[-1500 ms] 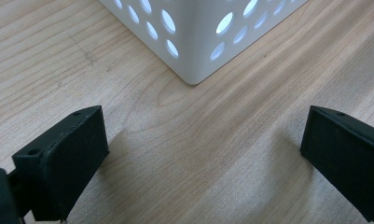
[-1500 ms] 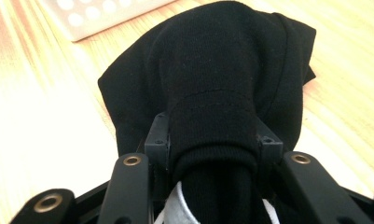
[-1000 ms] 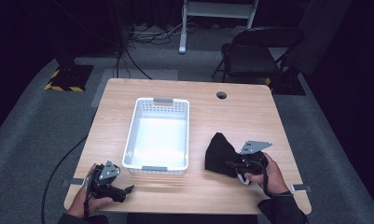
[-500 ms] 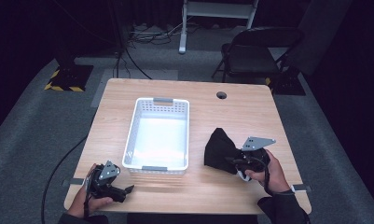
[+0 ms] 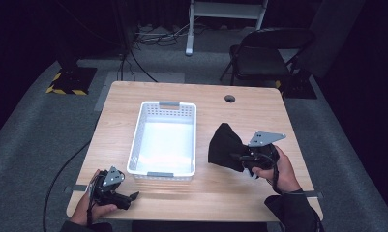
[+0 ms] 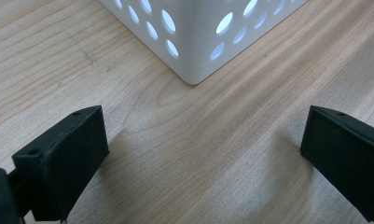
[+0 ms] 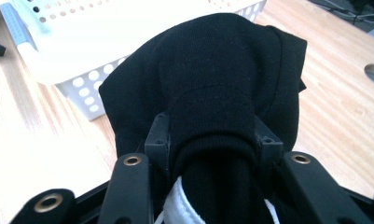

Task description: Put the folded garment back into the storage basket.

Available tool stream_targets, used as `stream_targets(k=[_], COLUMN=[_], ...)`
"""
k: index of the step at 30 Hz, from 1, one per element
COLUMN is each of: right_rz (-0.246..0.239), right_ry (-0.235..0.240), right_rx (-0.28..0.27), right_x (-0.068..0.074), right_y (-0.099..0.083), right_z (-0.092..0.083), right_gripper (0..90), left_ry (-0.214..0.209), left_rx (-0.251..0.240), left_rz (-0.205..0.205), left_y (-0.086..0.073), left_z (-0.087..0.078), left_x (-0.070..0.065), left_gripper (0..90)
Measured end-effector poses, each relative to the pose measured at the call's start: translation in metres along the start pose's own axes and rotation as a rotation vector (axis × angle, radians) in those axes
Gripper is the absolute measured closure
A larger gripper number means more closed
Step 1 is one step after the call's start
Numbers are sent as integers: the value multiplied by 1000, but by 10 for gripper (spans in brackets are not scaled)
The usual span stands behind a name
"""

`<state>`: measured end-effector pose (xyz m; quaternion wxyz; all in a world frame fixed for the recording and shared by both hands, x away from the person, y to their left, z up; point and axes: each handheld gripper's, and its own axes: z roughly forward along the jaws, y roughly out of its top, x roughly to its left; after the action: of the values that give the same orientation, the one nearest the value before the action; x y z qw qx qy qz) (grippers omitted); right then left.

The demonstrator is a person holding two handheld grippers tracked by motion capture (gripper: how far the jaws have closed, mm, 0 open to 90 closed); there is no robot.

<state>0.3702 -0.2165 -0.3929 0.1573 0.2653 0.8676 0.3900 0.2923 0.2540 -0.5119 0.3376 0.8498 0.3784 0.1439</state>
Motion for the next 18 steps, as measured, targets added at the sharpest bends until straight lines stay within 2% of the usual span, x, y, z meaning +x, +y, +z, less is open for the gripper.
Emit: stream_targets(k=[18], right_rz=[-19], right_ry=[20], right_rx=[-15], right_x=[10], right_y=[32], right_z=[16], right_gripper=[606], left_ry=[0], left_rx=[0], left_rz=[0], left_y=[0], left_z=[0], left_x=[0], left_gripper=[6])
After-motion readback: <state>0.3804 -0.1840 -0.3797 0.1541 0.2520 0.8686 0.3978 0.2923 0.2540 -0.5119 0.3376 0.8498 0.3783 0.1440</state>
